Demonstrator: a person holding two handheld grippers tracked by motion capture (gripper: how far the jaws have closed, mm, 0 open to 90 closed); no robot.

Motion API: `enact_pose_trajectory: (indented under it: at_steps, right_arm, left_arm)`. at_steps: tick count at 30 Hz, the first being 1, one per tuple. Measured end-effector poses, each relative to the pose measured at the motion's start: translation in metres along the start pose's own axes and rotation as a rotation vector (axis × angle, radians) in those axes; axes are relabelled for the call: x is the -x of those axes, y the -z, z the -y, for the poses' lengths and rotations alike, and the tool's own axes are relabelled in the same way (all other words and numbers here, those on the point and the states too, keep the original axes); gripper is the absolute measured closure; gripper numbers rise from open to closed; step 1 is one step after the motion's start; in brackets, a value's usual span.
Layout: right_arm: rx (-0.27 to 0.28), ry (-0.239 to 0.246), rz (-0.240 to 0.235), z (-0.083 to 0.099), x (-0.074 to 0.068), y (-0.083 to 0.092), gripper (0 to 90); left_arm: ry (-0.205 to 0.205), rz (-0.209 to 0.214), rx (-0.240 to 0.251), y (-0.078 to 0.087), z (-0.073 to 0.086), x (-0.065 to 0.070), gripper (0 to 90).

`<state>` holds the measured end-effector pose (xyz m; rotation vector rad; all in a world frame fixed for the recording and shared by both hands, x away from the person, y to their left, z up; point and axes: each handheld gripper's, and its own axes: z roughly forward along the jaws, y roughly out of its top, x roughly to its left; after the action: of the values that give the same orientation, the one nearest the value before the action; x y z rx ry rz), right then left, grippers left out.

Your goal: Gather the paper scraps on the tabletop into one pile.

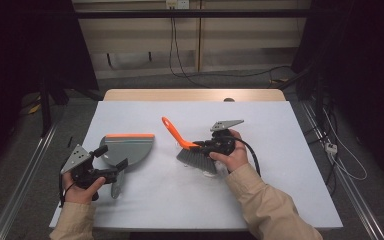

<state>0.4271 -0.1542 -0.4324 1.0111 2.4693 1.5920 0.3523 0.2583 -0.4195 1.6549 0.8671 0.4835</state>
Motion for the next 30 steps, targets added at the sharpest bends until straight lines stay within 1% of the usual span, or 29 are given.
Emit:
enact_pose_trajectory:
  at_steps: [2,4,6,8,9,10,11,13,15,18,20,22,23,24,25,27,29,30]
  right_arm:
    - [0.021,-0.016,-0.004,-0.003,0.004,0.001,71.9]
    - [0.031,-0.007,-0.01,-0.006,0.004,0.003,71.8]
    - [0.039,0.012,-0.011,-0.01,0.002,0.004,71.8]
    - [0.05,0.027,-0.002,-0.014,-0.001,0.006,71.8]
    - [0.056,0.03,-0.007,-0.016,-0.002,0.007,71.8]
    - [0.065,0.023,-0.01,-0.019,-0.004,0.008,71.8]
    - [0.069,0.028,-0.012,-0.02,-0.006,0.009,71.8]
    - [0.067,0.041,-0.03,-0.021,-0.012,0.011,71.8]
    - [0.057,0.058,-0.037,-0.019,-0.018,0.01,71.8]
    - [0.047,0.052,-0.066,-0.009,-0.025,0.007,71.8]
    - [0.035,0.042,-0.08,-0.001,-0.026,0.004,71.8]
    - [0.022,0.035,-0.104,0.008,-0.025,0.001,71.8]
    - [0.011,0.047,-0.105,0.012,-0.024,-0.001,71.8]
    - [0.018,0.057,-0.109,0.014,-0.022,-0.001,71.8]
    - [0.022,0.055,-0.112,0.015,-0.019,0.0,71.9]
    - [0.018,0.085,-0.098,0.013,-0.012,0.002,71.8]
    - [0.023,0.087,-0.075,0.01,-0.006,0.004,71.8]
    - [0.025,0.088,-0.055,0.008,-0.003,0.004,71.9]
  left_arm:
    - [0.0,0.0,0.001,0.0,0.0,0.0,4.3]
    - [0.0,0.001,0.003,0.0,0.0,0.0,4.3]
    - [-0.003,0.001,0.0,-0.001,0.0,0.0,4.3]
    - [-0.005,0.002,-0.004,-0.001,0.0,0.0,4.3]
    - [-0.004,0.002,-0.002,-0.001,0.0,0.001,4.3]
    - [-0.005,0.003,0.0,-0.001,0.0,0.001,4.3]
    - [-0.006,0.003,0.0,-0.001,0.0,0.001,4.3]
    - [-0.004,0.005,0.001,0.0,-0.001,0.001,4.3]
    - [-0.003,0.004,-0.001,0.0,0.0,0.001,4.3]
    - [-0.008,0.005,-0.004,0.0,0.0,0.0,4.3]
    - [-0.001,0.005,-0.003,0.0,0.0,0.001,4.3]
    - [-0.001,0.006,-0.002,0.0,0.0,0.001,4.3]
    - [-0.002,0.005,-0.001,0.0,0.0,0.001,4.3]
    - [-0.003,0.005,-0.003,0.0,0.0,0.001,4.3]
    - [-0.005,0.005,-0.005,0.0,0.0,0.001,4.3]
    - [-0.002,0.005,0.0,0.0,-0.001,0.001,4.3]
    - [-0.002,0.004,0.0,0.0,-0.001,0.001,4.3]
    - [0.005,0.002,0.005,0.0,-0.001,0.0,4.3]
